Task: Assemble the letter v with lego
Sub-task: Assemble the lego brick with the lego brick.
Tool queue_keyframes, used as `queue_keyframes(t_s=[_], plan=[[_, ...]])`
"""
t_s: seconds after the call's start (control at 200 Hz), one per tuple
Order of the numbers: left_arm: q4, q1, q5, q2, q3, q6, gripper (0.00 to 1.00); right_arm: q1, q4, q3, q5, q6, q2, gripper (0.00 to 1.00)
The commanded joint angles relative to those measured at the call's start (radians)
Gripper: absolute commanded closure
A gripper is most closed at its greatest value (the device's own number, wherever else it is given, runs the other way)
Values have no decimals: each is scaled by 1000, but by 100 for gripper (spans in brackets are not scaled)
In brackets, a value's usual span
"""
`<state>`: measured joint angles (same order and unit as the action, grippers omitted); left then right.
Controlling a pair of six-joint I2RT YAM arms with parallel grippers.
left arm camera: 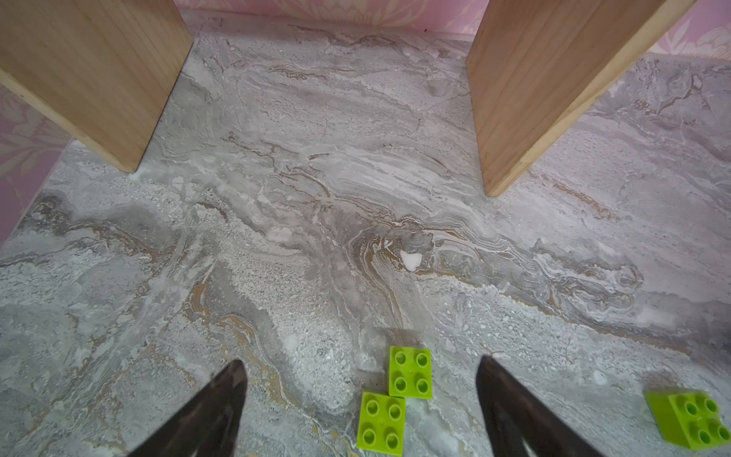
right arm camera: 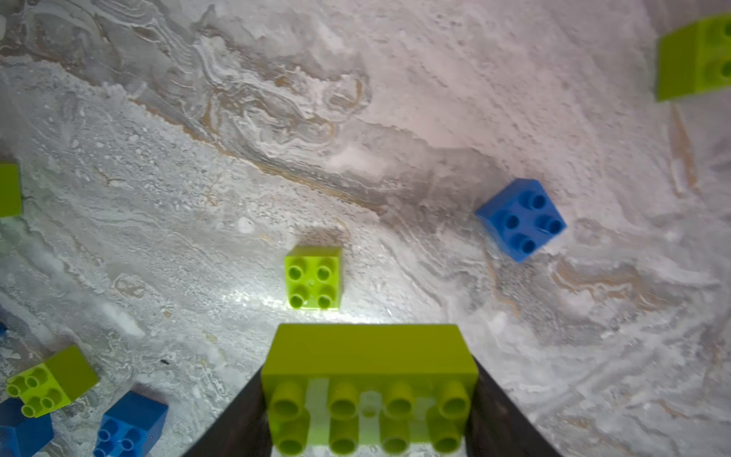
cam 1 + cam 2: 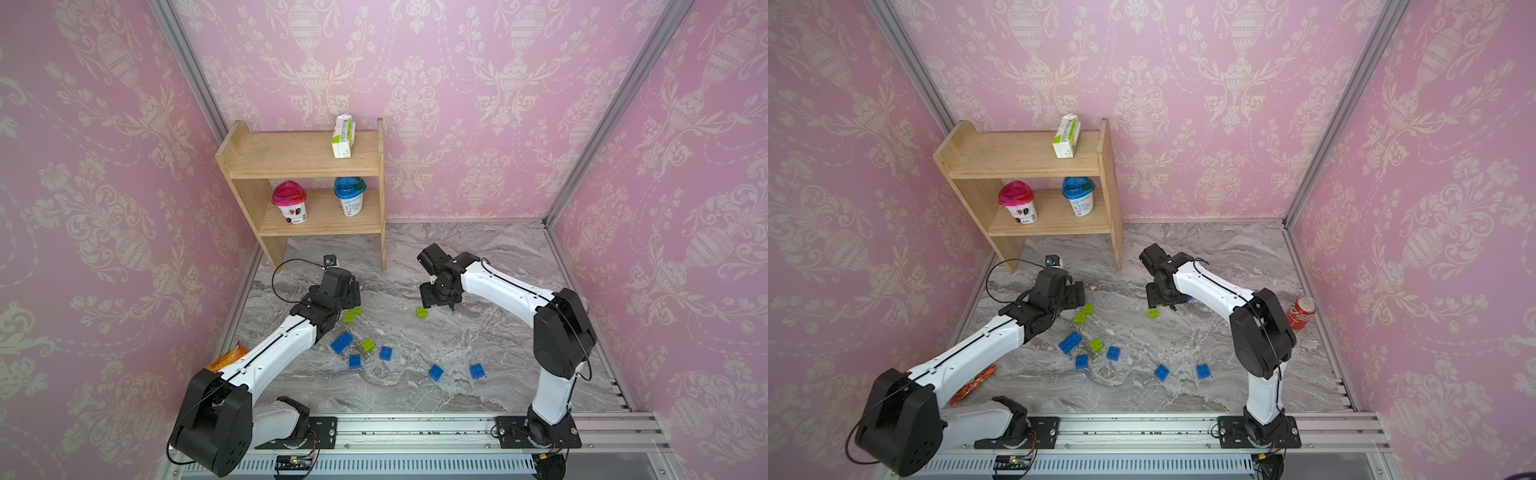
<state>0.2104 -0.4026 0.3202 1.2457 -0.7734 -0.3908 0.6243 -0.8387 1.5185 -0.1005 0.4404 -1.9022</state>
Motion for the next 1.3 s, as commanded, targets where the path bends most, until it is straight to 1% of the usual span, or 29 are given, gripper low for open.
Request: queue_keyframes(t_s=[0.0,0.06,0.185,0.47,0.61,0.936,1.086,1.161,1.296], plan=[[54,-4,-15,-15,-30,17,8,18,-77,85,-4,-31,-108,80],[66,-4,-12,-21,-33,22,9,27,-90,129,1,-42,-149,80],[87,-4,-10,-30,-37,25,9,38,-109,158,16,-58,-189,80],[68,-4,-19,-14,-32,13,9,51,-114,147,20,-61,-210,80],[57,-4,-17,-12,-29,8,9,57,-88,125,31,-63,-206,80],[50,-4,-20,-9,-30,3,9,56,-66,133,24,-31,-239,81],[51,-4,-19,-10,-29,3,9,61,-59,132,12,-19,-252,84],[51,-4,-17,-13,-26,3,9,68,-51,117,7,-6,-251,84],[47,-4,-19,-10,-25,3,9,73,-17,64,-21,43,-245,89]])
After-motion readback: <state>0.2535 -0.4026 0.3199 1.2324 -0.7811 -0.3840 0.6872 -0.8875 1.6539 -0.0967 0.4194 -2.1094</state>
